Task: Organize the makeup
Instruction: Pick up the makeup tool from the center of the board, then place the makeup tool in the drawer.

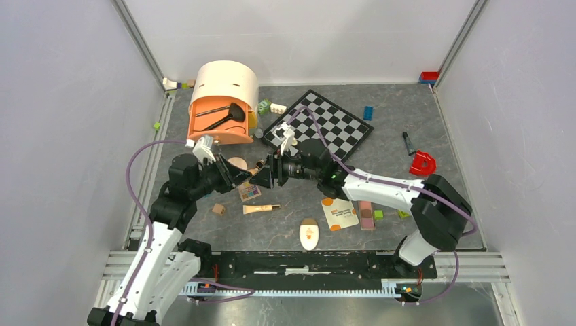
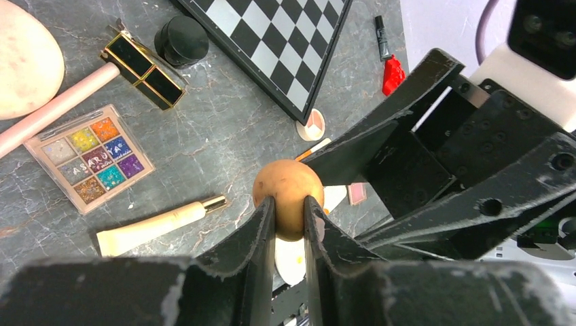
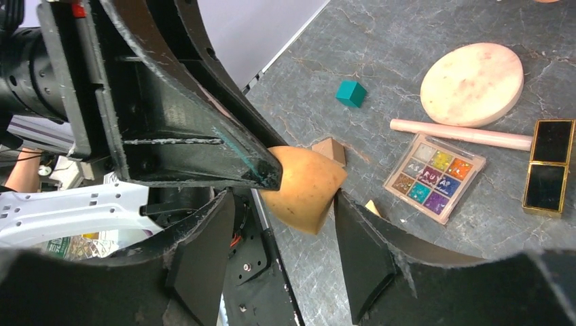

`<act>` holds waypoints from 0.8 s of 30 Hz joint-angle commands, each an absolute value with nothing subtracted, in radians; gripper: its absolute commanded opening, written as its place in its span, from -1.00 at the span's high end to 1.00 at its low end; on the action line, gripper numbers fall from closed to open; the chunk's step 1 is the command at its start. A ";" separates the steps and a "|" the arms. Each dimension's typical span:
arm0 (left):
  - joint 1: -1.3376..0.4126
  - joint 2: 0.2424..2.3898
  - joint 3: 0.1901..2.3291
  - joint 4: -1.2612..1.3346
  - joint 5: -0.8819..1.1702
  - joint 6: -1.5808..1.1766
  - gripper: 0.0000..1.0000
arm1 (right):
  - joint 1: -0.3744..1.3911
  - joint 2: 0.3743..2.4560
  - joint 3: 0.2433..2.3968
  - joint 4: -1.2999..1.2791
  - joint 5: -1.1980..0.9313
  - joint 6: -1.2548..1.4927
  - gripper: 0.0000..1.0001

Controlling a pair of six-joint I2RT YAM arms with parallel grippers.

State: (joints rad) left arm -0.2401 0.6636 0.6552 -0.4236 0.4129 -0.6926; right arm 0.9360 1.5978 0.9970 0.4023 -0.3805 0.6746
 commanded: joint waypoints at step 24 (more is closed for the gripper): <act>-0.244 1.140 1.454 -0.815 -0.116 -0.220 0.45 | 0.941 1.075 0.749 0.002 -0.037 0.474 -0.46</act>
State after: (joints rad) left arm -0.2436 1.0523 1.3724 -0.7185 0.0532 -0.3820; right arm 0.9386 1.1149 0.7792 0.0586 -0.0982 0.5060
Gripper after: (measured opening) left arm 0.274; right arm 0.725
